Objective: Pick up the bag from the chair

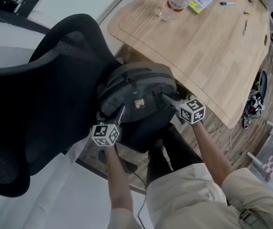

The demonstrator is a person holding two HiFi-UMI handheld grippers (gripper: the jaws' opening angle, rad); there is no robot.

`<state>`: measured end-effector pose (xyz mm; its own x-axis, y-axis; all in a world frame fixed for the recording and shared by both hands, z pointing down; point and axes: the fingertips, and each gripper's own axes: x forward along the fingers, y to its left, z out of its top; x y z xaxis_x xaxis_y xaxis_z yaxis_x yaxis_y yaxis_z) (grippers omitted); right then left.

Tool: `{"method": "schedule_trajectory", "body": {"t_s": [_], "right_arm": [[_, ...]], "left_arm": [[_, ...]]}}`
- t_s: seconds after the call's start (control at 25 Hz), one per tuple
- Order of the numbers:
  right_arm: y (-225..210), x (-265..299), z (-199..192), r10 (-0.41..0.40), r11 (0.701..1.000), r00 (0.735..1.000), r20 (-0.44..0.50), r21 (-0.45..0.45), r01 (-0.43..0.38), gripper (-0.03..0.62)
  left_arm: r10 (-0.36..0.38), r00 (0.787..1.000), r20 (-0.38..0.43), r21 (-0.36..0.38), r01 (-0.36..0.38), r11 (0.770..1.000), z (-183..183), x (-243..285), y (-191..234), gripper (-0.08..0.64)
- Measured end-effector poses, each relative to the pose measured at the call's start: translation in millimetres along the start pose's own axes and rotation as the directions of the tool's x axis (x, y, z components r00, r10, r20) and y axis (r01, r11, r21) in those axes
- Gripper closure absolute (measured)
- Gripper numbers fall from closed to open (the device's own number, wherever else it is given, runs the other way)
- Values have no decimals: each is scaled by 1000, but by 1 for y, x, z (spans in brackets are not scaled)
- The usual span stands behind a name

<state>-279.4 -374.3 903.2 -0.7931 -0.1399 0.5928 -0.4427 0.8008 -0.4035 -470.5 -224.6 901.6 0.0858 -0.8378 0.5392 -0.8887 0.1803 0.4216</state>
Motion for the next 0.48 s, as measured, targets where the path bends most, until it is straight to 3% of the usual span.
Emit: {"method": "schedule_trajectory", "body": {"t_s": [0.16,0.36,0.48], "right_arm": [[12,6,0,60,998,998,-3,-29,-60,239],[12,11,-1,20,999,999,-37,-45,-22,239],[16,10,-4,12,998,997,-72,-64,-17,294]], "left_arm": [[-14,1000,-23,39,15,999,-9,14,-4,218],[-15,999,-43,50,17,999,-10,13,-7,223],[-15,999,-30,56,16,998,-9,5,-15,307]]}}
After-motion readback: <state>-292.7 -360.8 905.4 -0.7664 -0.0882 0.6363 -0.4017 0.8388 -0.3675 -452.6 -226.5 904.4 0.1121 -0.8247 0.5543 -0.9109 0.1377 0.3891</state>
